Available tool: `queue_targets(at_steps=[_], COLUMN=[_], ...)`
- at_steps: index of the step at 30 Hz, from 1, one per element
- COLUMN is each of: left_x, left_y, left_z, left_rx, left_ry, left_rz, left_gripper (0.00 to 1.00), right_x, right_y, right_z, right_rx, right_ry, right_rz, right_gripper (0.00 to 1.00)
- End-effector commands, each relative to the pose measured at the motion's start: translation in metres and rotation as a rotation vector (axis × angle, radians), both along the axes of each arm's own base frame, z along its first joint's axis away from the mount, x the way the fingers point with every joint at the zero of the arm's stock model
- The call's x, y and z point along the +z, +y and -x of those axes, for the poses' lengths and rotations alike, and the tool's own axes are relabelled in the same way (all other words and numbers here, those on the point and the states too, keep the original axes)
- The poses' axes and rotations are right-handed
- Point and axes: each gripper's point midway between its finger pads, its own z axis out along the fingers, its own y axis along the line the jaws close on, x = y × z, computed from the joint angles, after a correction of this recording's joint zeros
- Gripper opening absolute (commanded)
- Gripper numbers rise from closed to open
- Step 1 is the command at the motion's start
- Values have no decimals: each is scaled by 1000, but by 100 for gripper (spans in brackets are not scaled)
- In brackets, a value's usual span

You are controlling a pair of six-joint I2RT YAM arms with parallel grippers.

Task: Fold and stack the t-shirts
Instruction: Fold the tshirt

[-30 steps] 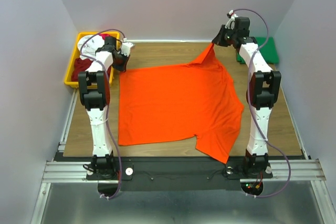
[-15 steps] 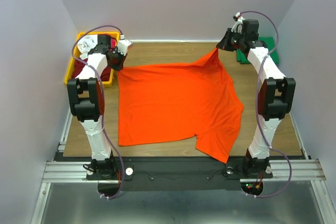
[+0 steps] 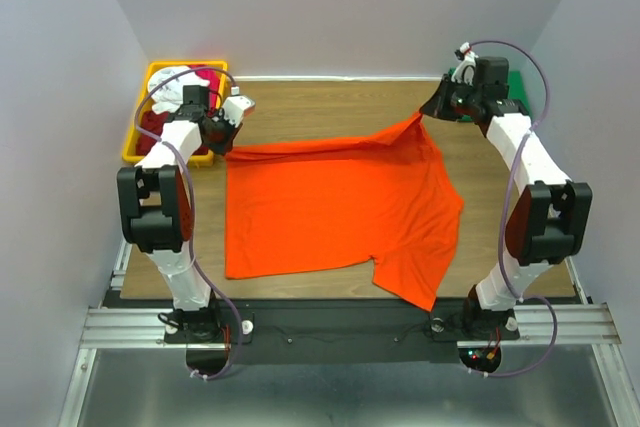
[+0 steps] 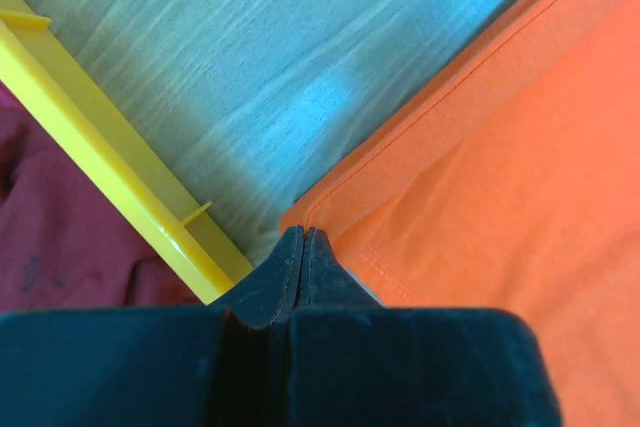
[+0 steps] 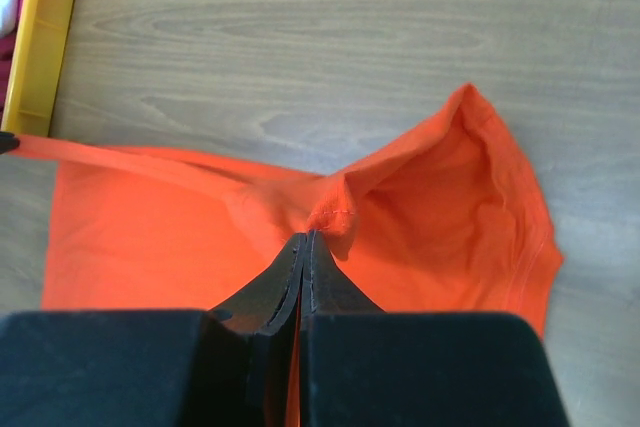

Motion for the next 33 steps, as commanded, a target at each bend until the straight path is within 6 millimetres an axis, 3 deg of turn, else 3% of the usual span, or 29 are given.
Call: queue_targets(at_steps=[1, 9, 14, 18, 27, 29, 33], left_x=[30, 34, 26, 20, -25, -39, -55], left_y=[3, -3, -6, -8, -3, -14, -17], left_z=[1, 16, 33, 50, 91, 101, 111], left_rx=[-23, -54, -89, -122, -152, -190, -202], left_ry=[-106, -117, -98, -82, 4, 30, 59], left_rz=[-21, -19, -25, -32, -90, -101, -115], left_gripper=[0, 0, 0, 0, 0, 0, 0], right_x=[5, -4, -18, -40, -102, -118, -134], right_y=[-3, -3, -12, -13, -8, -8, -15], right_z=[27, 86, 102, 118, 159, 169, 178], right_rx=[-22, -49, -112, -145, -181, -193, -227], right_ry=[19, 83, 135, 234, 484, 537, 593], right_rz=[-22, -47, -25, -32, -76, -72, -81], right_gripper=[1, 1, 1, 0, 1, 1, 1])
